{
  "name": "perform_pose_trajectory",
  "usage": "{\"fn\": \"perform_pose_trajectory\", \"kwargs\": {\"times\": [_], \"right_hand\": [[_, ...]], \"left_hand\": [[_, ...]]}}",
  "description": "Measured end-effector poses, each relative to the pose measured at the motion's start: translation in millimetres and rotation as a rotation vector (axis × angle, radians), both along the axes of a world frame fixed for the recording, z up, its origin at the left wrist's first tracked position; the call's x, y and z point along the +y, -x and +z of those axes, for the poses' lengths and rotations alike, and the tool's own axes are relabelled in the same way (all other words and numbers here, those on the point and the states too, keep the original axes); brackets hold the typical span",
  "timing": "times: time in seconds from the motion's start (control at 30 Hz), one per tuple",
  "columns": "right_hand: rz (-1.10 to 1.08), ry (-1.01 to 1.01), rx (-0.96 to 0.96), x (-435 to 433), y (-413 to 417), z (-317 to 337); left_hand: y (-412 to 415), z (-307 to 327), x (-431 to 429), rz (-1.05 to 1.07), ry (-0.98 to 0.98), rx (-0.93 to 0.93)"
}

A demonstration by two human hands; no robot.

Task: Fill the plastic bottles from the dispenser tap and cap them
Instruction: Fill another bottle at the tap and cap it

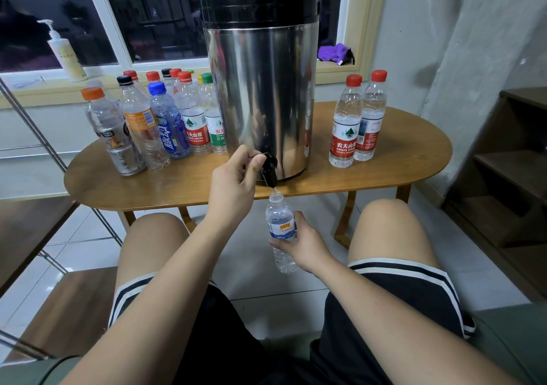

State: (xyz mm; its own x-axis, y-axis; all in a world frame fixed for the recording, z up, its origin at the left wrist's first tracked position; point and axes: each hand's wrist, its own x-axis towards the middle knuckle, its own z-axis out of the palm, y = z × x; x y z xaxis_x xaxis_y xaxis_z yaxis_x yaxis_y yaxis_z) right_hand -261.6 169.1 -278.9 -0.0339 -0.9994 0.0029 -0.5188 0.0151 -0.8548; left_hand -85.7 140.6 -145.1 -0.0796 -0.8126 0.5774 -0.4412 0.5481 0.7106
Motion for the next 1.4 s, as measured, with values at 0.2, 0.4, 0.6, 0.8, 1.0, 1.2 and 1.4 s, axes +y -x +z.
{"fn": "perform_pose_trajectory", "kwargs": {"times": [0.2, 0.4, 0.6, 0.8, 1.0, 1.2, 1.4], "right_hand": [[-0.002, 0.009, 0.004, 0.8, 0.0, 0.4], [-0.005, 0.017, -0.011, 1.2, 0.2, -0.2], [-0.004, 0.016, -0.007, 1.1, 0.1, 1.0], [-0.005, 0.018, 0.0, 1.1, -0.3, 0.3], [-0.004, 0.013, 0.006, 1.7, -0.1, 0.1], [-0.005, 0.008, 0.005, 0.7, -0.3, 0.2], [-0.008, 0.006, 0.009, 0.4, -0.5, -0.3]], "left_hand": [[0.2, 2.1, 0.7, 0.007, 0.004, -0.005], [-0.1, 2.3, 1.5, 0.005, 0.001, -0.008], [1.1, 2.4, 1.8, 0.016, -0.002, -0.004], [0.3, 2.5, 2.2, 0.013, -0.002, -0.015], [-0.1, 1.5, 1.5, 0.015, 0.002, -0.017], [-0.3, 1.8, 1.7, 0.017, 0.004, -0.02], [-0.1, 1.7, 1.2, 0.007, 0.003, -0.014]]}}
